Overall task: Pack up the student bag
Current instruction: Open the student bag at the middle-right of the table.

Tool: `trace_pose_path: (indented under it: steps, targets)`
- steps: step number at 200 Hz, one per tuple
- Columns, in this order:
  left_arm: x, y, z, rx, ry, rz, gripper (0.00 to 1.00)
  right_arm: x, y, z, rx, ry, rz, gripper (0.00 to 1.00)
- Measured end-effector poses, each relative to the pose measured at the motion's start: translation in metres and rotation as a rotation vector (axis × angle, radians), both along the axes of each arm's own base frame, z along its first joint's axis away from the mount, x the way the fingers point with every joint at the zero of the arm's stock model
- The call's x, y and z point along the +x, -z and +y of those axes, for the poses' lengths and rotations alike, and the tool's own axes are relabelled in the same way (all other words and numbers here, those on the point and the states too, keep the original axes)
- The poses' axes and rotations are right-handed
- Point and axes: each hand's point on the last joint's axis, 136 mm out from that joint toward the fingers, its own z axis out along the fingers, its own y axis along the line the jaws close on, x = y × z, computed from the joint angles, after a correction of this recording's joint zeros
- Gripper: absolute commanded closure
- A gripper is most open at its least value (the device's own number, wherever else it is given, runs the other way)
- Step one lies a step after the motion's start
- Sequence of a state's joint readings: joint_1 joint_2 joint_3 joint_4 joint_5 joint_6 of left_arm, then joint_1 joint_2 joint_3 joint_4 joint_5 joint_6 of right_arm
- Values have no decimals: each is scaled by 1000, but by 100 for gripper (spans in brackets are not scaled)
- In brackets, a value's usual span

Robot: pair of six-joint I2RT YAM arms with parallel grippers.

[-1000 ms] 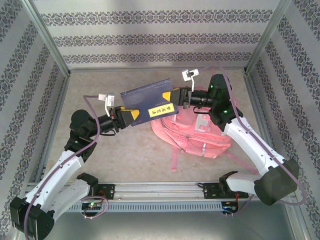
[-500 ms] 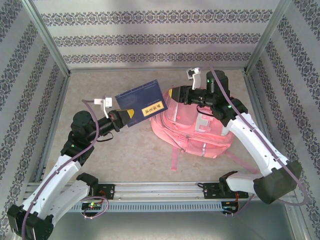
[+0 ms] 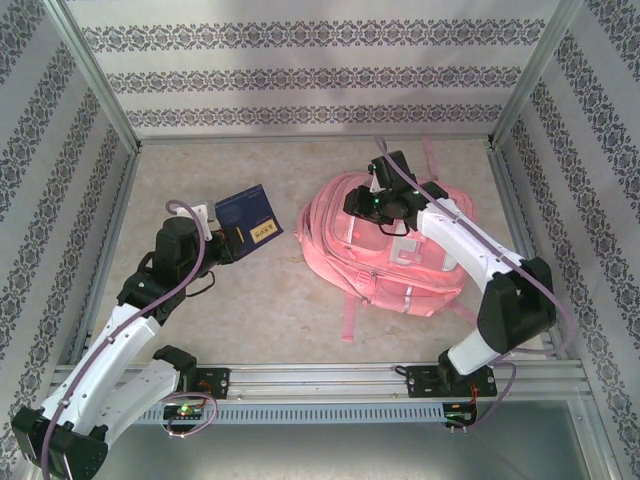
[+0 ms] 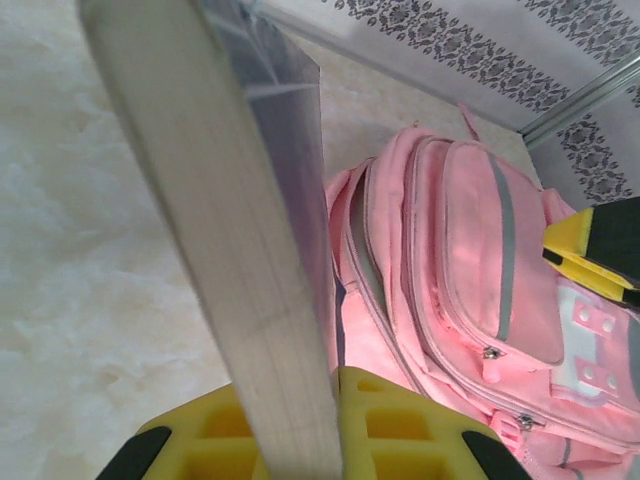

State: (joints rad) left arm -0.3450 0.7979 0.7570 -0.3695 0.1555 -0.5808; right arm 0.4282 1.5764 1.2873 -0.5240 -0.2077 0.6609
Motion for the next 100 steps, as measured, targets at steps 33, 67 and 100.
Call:
trace_pose_path:
  steps: [33,67,100]
  targets:
    - [-1,2,2,21,-3,3,100,6,23,-1,-18,42,54,62]
    - [0,3,4,26,-7,2,100,13,44,5,-12,41,90,71]
    - [0,3,6,24,-11,3,100,17,57,13,-9,14,119,89]
